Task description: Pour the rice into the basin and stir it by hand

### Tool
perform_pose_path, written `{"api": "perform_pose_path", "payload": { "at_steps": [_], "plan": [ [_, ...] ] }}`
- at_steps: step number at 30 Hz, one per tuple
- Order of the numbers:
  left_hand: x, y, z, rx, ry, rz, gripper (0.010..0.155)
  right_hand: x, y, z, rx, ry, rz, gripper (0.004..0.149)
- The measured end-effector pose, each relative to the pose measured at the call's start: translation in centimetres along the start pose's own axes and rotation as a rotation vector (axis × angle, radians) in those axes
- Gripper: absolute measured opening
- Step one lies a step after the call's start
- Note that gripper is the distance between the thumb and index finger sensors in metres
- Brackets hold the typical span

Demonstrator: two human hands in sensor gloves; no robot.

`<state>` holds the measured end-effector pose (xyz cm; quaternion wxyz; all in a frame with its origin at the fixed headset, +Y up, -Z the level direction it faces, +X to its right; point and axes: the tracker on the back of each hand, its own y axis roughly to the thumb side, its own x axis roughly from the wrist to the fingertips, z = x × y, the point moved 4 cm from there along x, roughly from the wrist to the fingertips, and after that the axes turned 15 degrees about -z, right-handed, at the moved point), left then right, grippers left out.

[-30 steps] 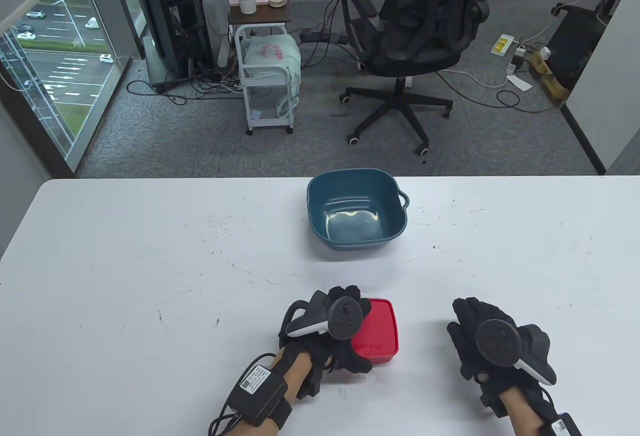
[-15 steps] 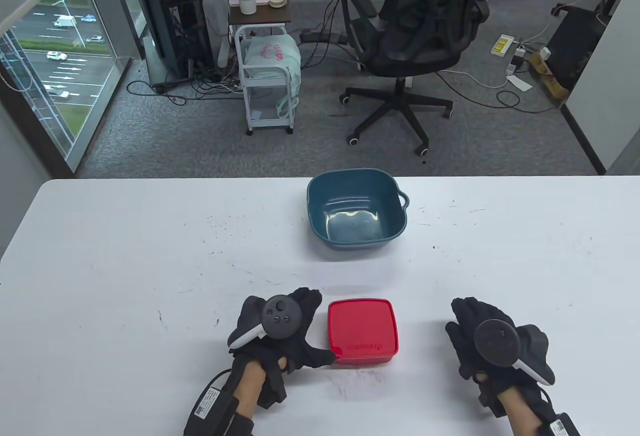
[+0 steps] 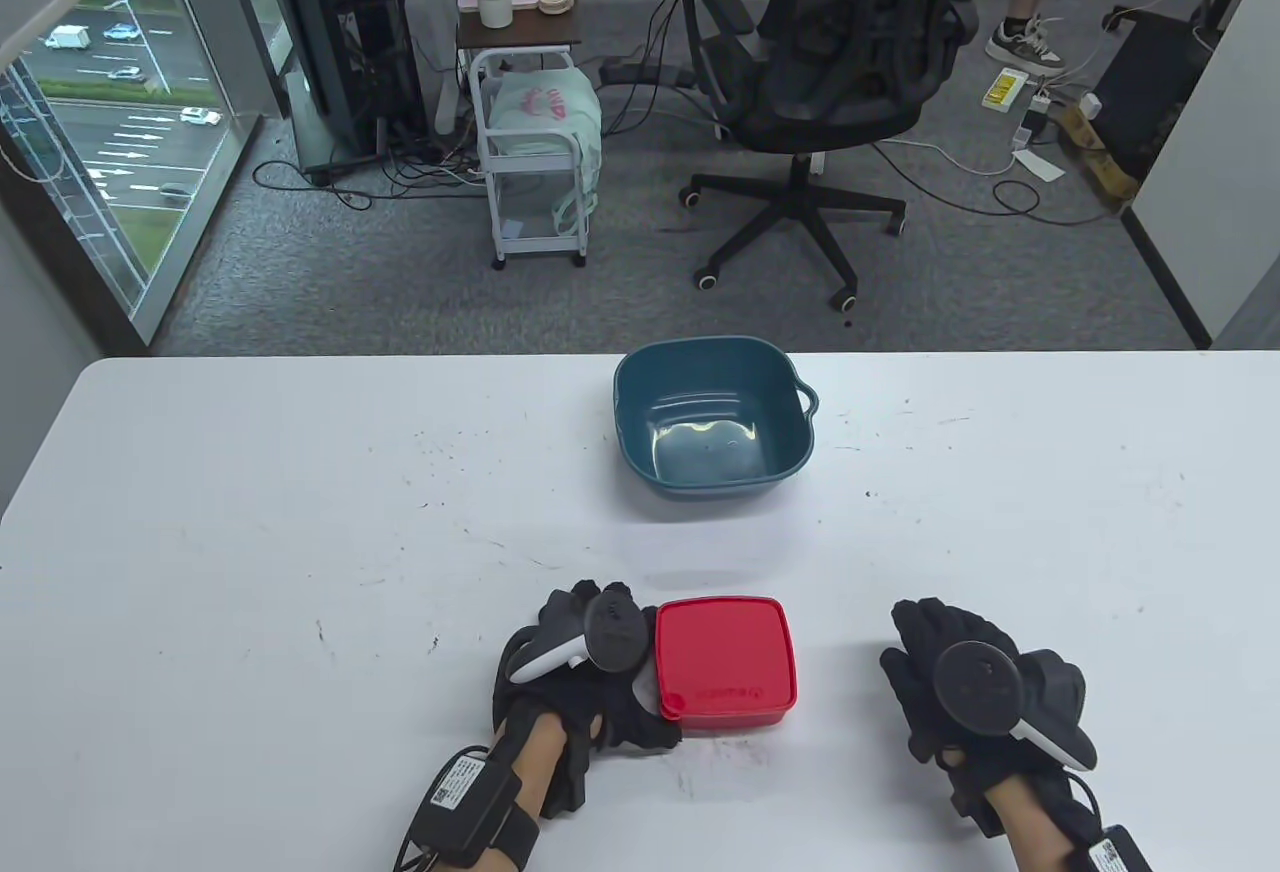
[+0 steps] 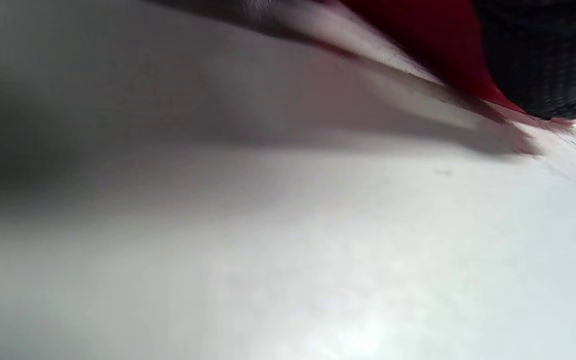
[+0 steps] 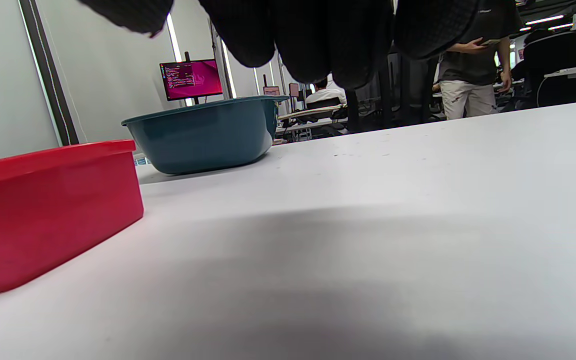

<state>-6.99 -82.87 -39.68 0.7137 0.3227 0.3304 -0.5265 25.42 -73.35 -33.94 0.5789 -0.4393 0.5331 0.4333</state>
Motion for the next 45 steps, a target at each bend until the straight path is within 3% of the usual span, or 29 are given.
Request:
{"api": "perform_pose_path", "payload": {
  "at_steps": [7, 12, 16, 19, 22, 23, 24, 32, 37, 45],
  "plan": [
    [0.0, -0.2, 0.0, -0.012, -0.007, 0.003, 0.127, -0.7, 2.7, 0.5, 0.017, -0.028, 0.067, 0.063],
    [-0.1, -0.2, 0.0, -0.005, -0.011, -0.001, 0.127, -1.0, 9.7, 0.3, 0.030, 0.000, 0.201, 0.064],
    [-0.2, -0.2, 0.0, 0.000, -0.016, -0.002, 0.127, -1.7, 17.2, -2.4, -0.103, 0.043, 0.312, 0.063],
    [-0.2, -0.3, 0.1, 0.001, -0.019, -0.003, 0.127, -1.9, 20.2, -4.8, -0.237, 0.062, 0.321, 0.068],
    [-0.2, -0.3, 0.1, 0.005, -0.019, -0.005, 0.127, -1.8, 21.0, -6.8, -0.324, 0.094, 0.282, 0.075],
    [-0.2, -0.2, 0.1, 0.007, -0.019, -0.006, 0.126, -2.1, 21.2, -6.9, -0.331, 0.055, 0.290, 0.076],
    [-0.2, -0.2, 0.1, 0.011, -0.019, -0.007, 0.127, -2.2, 21.6, -6.9, -0.357, 0.000, 0.315, 0.076],
    [-0.2, -0.2, 0.4, 0.025, -0.047, -0.015, 0.127, -3.0, 22.5, -6.8, -0.466, -0.001, 0.389, 0.079],
    [-0.2, -0.2, 0.6, 0.035, -0.057, -0.023, 0.125, -3.9, 23.7, -7.3, -0.586, -0.095, 0.474, 0.075],
    [-0.2, 0.0, 0.8, 0.049, -0.074, -0.034, 0.126, -5.0, 24.2, -7.7, -0.588, -0.188, 0.529, 0.069]
  ]
}}
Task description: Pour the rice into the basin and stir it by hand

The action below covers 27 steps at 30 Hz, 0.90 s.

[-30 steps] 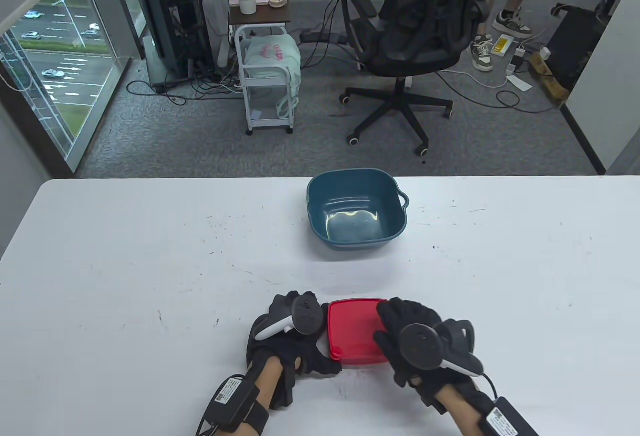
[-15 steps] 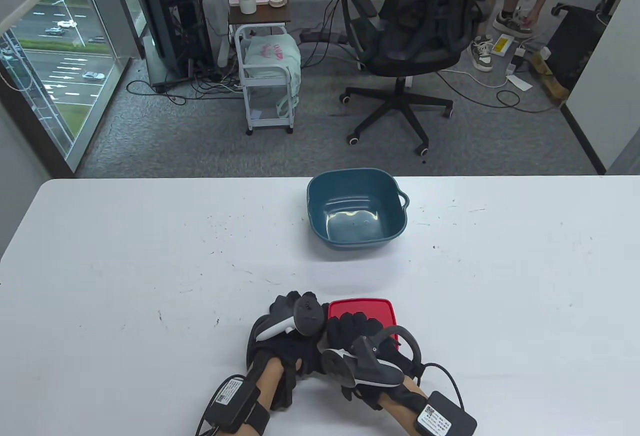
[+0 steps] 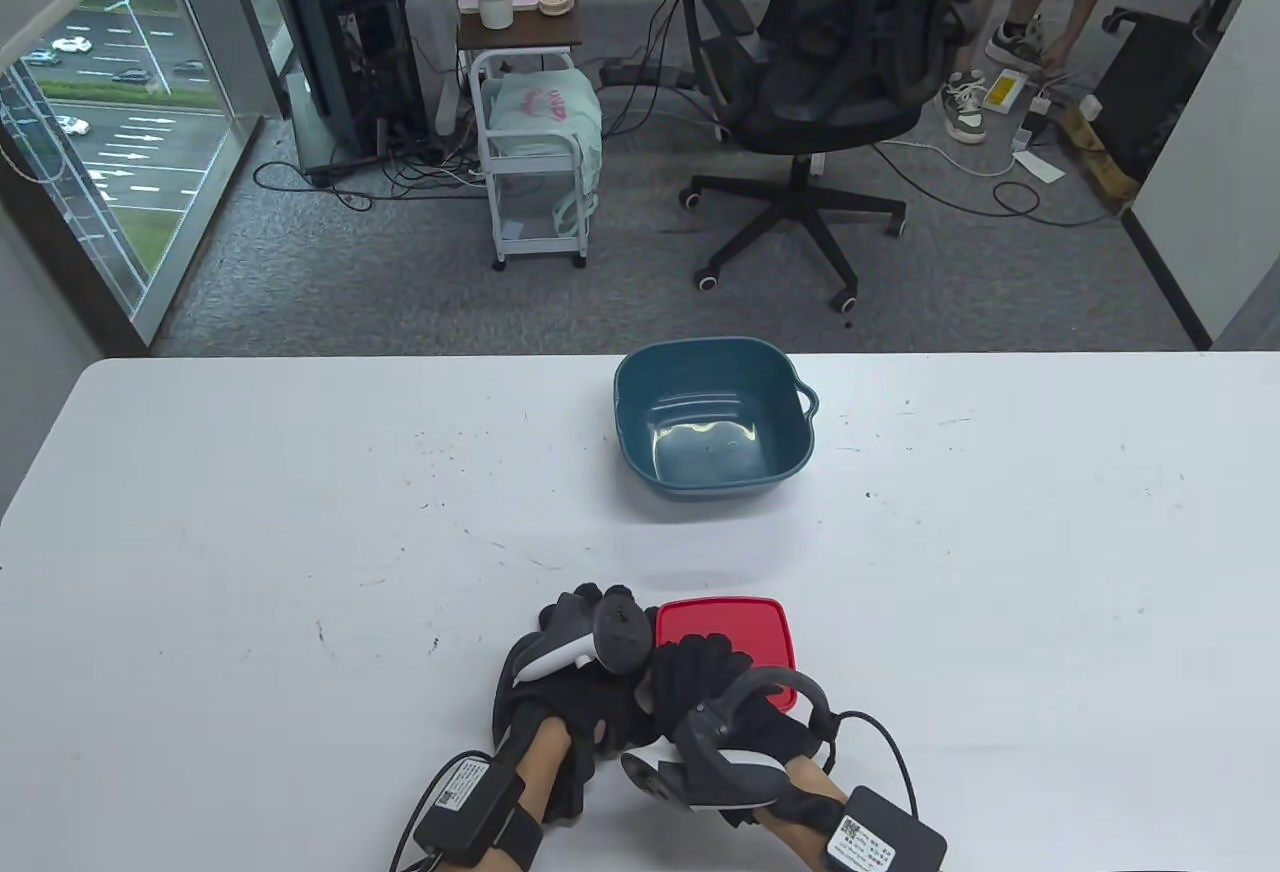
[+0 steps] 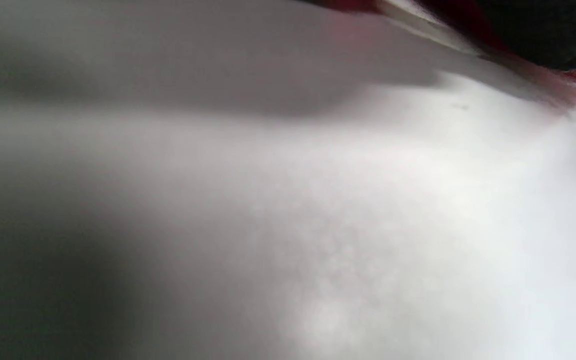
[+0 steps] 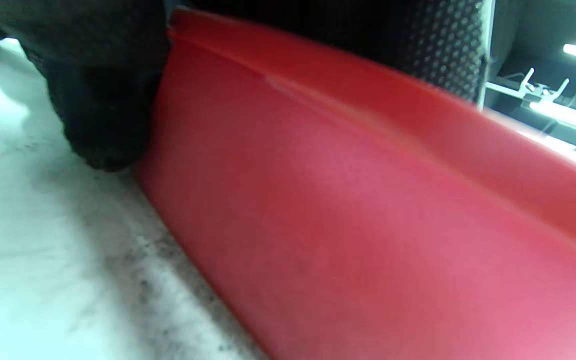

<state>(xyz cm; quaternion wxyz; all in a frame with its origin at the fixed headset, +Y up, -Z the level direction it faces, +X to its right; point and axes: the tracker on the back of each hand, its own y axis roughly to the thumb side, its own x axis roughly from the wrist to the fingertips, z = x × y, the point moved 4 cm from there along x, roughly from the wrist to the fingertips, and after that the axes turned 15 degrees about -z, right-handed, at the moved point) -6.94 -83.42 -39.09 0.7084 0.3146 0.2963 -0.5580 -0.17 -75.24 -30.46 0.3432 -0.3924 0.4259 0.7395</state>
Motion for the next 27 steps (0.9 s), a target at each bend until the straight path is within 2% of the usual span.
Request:
{"api": "perform_pose_path", "payload": {
  "at_steps": [9, 18, 20, 23, 27],
  "plan": [
    [0.0, 0.2, 0.2, 0.008, -0.007, -0.017, 0.126, 0.1, 0.5, 0.0, -0.028, 0.018, 0.030, 0.065],
    [0.1, 0.2, 0.2, 0.006, -0.008, -0.019, 0.126, -0.4, 0.9, -0.1, -0.079, -0.057, 0.049, 0.063],
    [0.1, 0.2, 0.3, 0.006, -0.008, -0.018, 0.126, -0.4, 0.4, 0.5, -0.056, -0.104, 0.022, 0.061],
    [0.1, 0.2, 0.3, 0.005, -0.008, -0.019, 0.126, 0.1, -1.5, 0.5, 0.127, -0.064, -0.001, 0.059],
    [0.2, 0.2, 0.3, -0.012, -0.010, -0.025, 0.127, -0.4, -1.3, 0.4, 0.097, -0.077, -0.006, 0.060]
  ]
}}
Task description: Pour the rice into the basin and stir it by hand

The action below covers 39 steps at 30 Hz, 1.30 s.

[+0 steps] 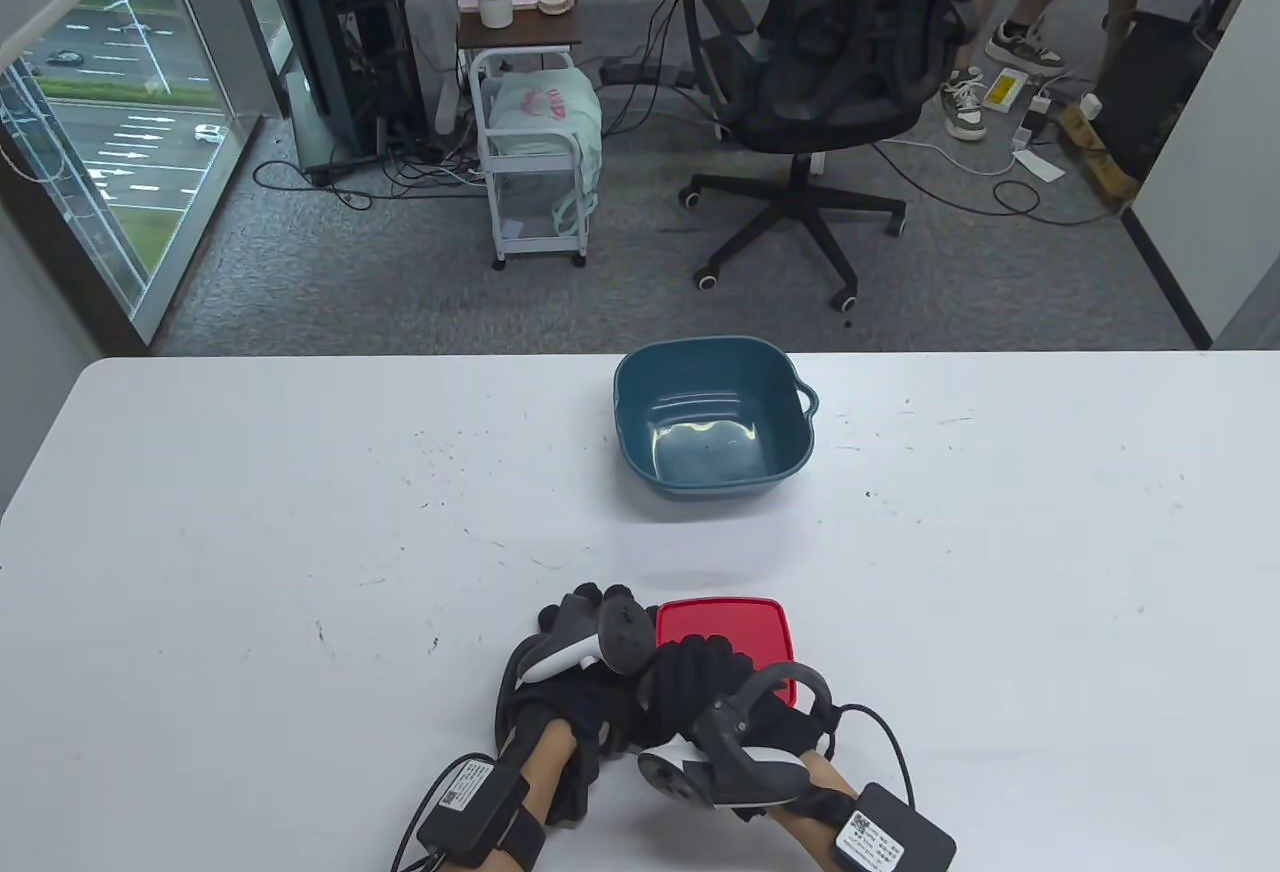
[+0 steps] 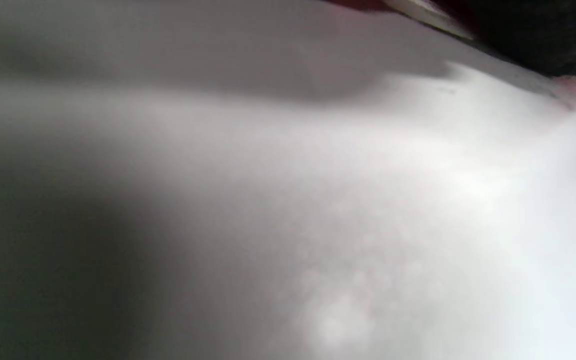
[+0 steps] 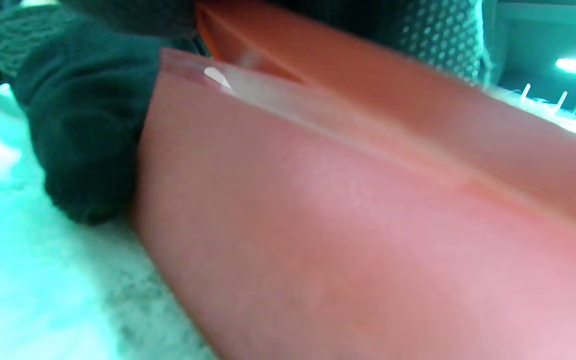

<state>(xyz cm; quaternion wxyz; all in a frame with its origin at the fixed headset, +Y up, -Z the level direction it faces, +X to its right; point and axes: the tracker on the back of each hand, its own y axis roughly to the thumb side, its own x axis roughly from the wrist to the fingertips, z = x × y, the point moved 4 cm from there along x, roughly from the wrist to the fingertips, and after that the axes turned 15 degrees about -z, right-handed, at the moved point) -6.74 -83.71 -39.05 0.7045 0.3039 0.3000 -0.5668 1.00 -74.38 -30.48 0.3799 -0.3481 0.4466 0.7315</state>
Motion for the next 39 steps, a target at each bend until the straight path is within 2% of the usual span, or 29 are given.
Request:
{"api": "perform_pose_path", "payload": {
  "at_steps": [4, 6, 14, 19, 20, 24, 29, 31, 34, 36, 39],
  "plan": [
    [0.2, -0.1, 0.0, -0.017, -0.013, -0.007, 0.129, -0.1, -0.5, 0.2, 0.049, -0.003, -0.026, 0.059],
    [0.2, -0.1, 0.0, -0.012, -0.006, -0.014, 0.129, 0.1, -1.6, 0.5, 0.135, -0.019, -0.059, 0.058],
    [0.3, 0.0, 0.0, -0.005, -0.003, -0.022, 0.130, 0.5, -7.0, 0.0, 0.590, -0.019, -0.259, 0.053],
    [0.3, 0.1, 0.0, -0.004, 0.003, -0.025, 0.130, 0.0, -9.5, -0.5, 0.788, -0.092, -0.374, 0.053],
    [0.3, 0.1, 0.0, -0.007, 0.002, -0.024, 0.130, -0.2, -10.3, -0.8, 0.867, -0.071, -0.394, 0.053],
    [0.3, 0.2, 0.0, -0.012, 0.007, -0.020, 0.130, -0.8, -10.5, -0.3, 0.868, -0.086, -0.389, 0.053],
    [0.4, 0.1, 0.0, -0.015, 0.005, -0.021, 0.130, -2.1, -12.4, 0.9, 0.986, -0.155, -0.465, 0.055],
    [0.4, 0.1, 0.0, -0.015, 0.004, -0.021, 0.130, -3.0, -13.7, 1.6, 0.990, -0.221, -0.527, 0.055],
    [0.4, 0.1, 0.0, -0.015, 0.005, -0.021, 0.129, -4.0, -16.3, 1.6, 1.034, -0.243, -0.631, 0.054],
    [0.4, 0.1, 0.0, -0.014, 0.004, -0.020, 0.129, -4.6, -18.9, 0.8, 1.100, -0.222, -0.714, 0.052],
    [0.4, 0.1, 0.1, -0.013, 0.003, -0.020, 0.129, -6.2, -23.7, -2.3, 1.269, -0.173, -0.913, 0.051]
  ]
}}
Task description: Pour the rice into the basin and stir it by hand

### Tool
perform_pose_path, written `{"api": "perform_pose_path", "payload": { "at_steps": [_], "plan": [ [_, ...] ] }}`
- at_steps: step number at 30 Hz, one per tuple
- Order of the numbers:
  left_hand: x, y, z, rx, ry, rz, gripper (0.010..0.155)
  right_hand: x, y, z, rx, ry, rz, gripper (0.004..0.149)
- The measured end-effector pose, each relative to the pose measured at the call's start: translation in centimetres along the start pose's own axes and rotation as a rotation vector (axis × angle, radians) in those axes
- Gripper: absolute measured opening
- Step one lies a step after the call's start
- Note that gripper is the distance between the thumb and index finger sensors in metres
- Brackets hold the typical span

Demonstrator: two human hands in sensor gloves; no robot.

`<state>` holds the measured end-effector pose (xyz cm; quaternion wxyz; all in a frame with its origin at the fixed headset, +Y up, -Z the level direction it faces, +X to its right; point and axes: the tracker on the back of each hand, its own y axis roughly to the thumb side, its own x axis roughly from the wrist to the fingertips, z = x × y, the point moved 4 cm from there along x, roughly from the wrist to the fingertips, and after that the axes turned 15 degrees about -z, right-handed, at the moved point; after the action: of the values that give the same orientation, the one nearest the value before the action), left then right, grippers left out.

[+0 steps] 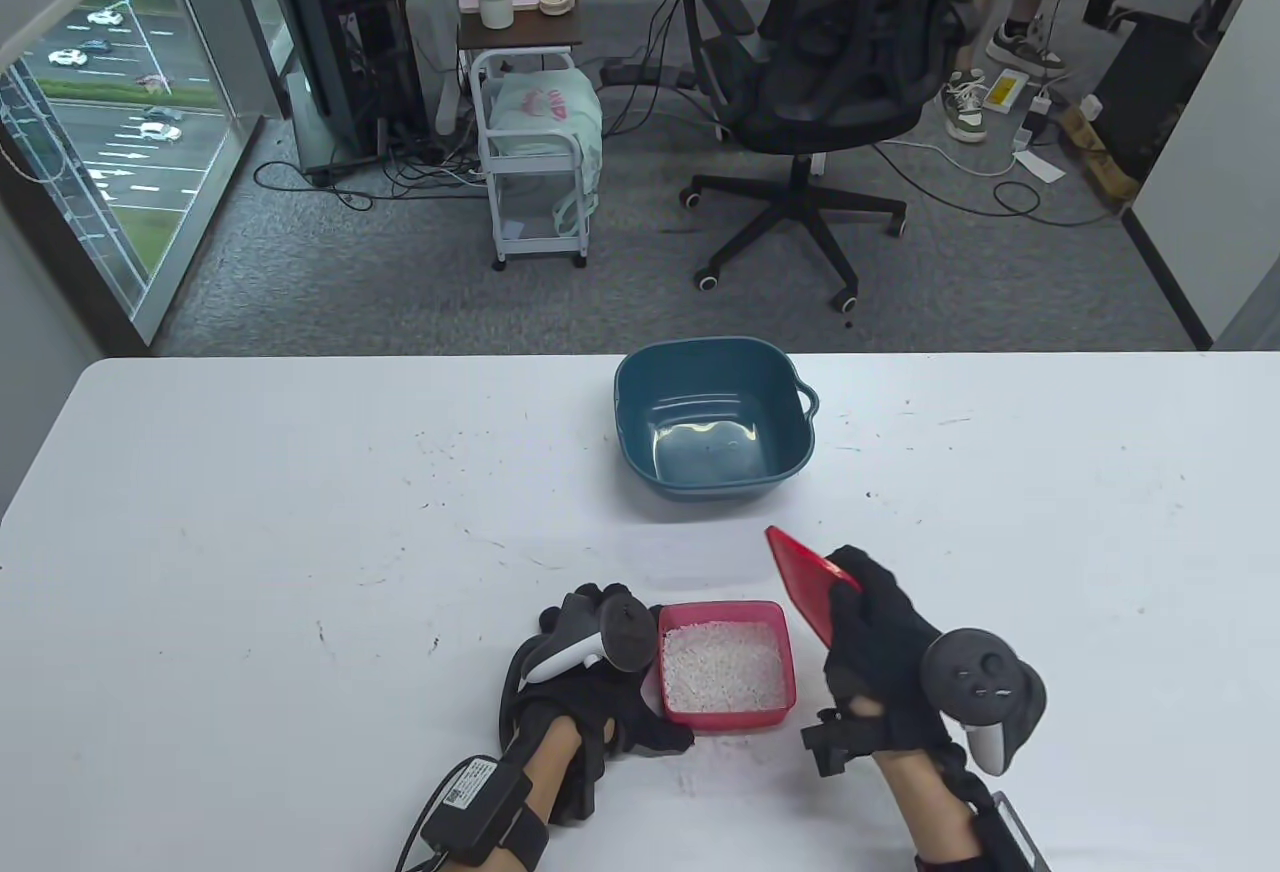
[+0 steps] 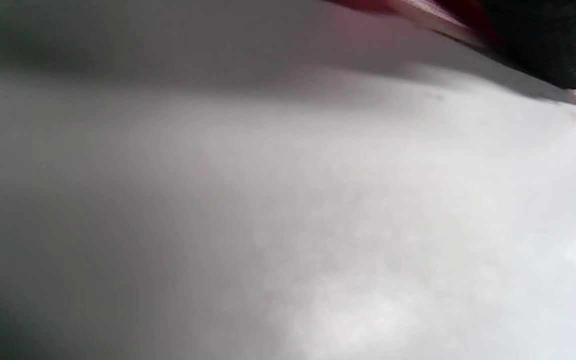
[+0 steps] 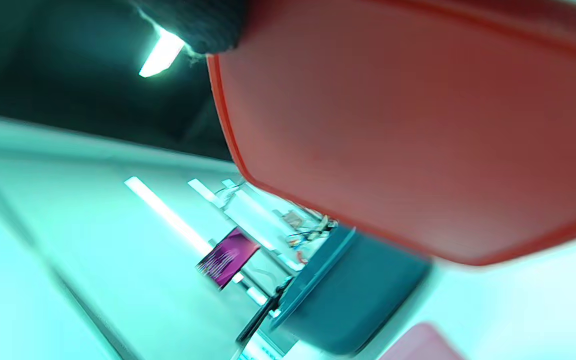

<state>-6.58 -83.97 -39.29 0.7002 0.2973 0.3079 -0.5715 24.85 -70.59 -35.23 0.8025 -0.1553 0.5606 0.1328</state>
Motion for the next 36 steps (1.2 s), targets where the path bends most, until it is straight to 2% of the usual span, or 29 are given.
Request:
{"api": "perform_pose_path", "payload": {
  "at_steps": [5, 9, 12, 13, 15, 17, 23, 28, 31, 36],
  "plan": [
    [0.0, 0.0, 0.0, 0.001, -0.001, 0.000, 0.129, 3.4, -7.4, 4.7, 0.207, -0.062, -0.331, 0.051],
    [0.0, 0.0, 0.0, 0.001, -0.001, 0.000, 0.129, 4.1, -10.4, 6.3, 0.250, -0.107, -0.450, 0.051],
    [0.0, 0.0, 0.0, 0.001, -0.001, 0.000, 0.129, 4.4, -11.6, 6.6, 0.248, -0.104, -0.509, 0.051],
    [0.0, 0.0, 0.0, 0.001, -0.001, 0.000, 0.128, 4.5, -11.8, 6.7, 0.201, -0.111, -0.538, 0.052],
    [0.0, 0.0, 0.0, 0.001, -0.001, 0.000, 0.129, 4.7, -11.9, 7.2, -0.040, -0.126, -0.597, 0.055],
    [0.0, 0.0, 0.0, 0.001, -0.001, 0.000, 0.128, 5.0, -11.8, 7.6, -0.364, -0.119, -0.664, 0.061],
    [0.0, 0.0, 0.0, 0.001, -0.001, 0.000, 0.128, 4.9, -12.0, 7.2, -0.761, -0.069, -0.828, 0.065],
    [0.0, 0.0, 0.0, 0.001, -0.001, 0.000, 0.128, 5.0, -12.0, 6.8, -0.946, -0.078, -0.864, 0.068],
    [0.0, 0.0, 0.0, 0.001, -0.001, 0.000, 0.128, 5.0, -12.2, 6.2, -0.978, -0.019, -0.868, 0.073],
    [0.0, -0.1, 0.0, 0.004, 0.000, 0.001, 0.129, 5.0, -12.0, 5.9, -1.024, -0.038, -0.861, 0.073]
  ]
}}
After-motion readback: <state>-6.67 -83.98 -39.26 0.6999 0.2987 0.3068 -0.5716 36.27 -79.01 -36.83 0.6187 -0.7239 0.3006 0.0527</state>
